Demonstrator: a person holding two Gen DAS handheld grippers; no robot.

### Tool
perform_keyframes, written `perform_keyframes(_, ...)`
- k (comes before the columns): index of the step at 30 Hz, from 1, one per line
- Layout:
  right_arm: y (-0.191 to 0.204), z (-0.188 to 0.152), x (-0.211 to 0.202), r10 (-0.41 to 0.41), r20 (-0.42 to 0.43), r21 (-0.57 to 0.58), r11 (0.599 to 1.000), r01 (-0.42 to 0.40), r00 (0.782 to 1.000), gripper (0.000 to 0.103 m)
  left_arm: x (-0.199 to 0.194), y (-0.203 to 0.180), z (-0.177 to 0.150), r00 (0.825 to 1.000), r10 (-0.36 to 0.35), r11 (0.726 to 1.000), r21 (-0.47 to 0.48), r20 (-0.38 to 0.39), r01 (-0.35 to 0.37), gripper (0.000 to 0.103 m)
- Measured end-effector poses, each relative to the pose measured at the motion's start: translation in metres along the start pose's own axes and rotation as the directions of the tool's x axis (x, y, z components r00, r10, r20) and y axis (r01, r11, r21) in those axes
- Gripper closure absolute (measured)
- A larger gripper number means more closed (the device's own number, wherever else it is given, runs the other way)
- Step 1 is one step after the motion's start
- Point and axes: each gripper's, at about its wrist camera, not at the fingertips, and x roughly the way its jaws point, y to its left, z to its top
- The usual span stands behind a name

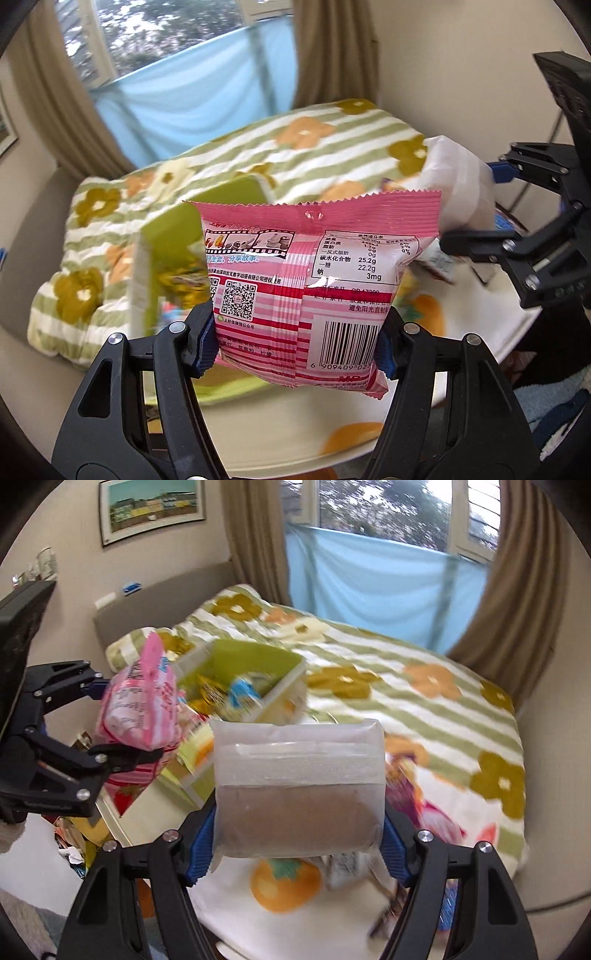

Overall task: Organize snacks
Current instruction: 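Carry both packs over the box and open both tools to drop them in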

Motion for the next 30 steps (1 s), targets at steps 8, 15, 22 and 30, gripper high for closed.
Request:
perform_keyframes(8, 0.052, 0.055, 0.05, 0.068, -0.008, 0.093, 0.993, -0.067, 0.998, 0.033, 0.019, 0.103, -0.01, 0.992, 0.105, 0.99, -0.089, -0.067, -0.11, 0.041)
perform_keyframes(15, 0.098, 0.076, 0.09, 0.035, -0.045, 0.117, 0.993, -0.029, 0.998, 0.033, 0.051, 0.159, -0.033, 0.988, 0.085, 0.991, -0.088, -0.13, -0.097, 0.04)
perform_keyframes(22, 0.115, 0.078, 0.117, -0.059, -0.108, 0.175, 0.982, 0.077, 0.992, 0.033, 0.076, 0.173, -0.047, 0.98, -0.082, 0.994, -0.091, -0.183, 0.066, 0.014)
perform_keyframes(30, 0.11, 0.068, 0.125, -0.089, -0.157, 0.253, 0.959, 0.127, 0.984, 0.033, 0.062, 0.196, -0.051, 0.99, -0.084, 0.987, -0.148, -0.117, 0.067, 0.0)
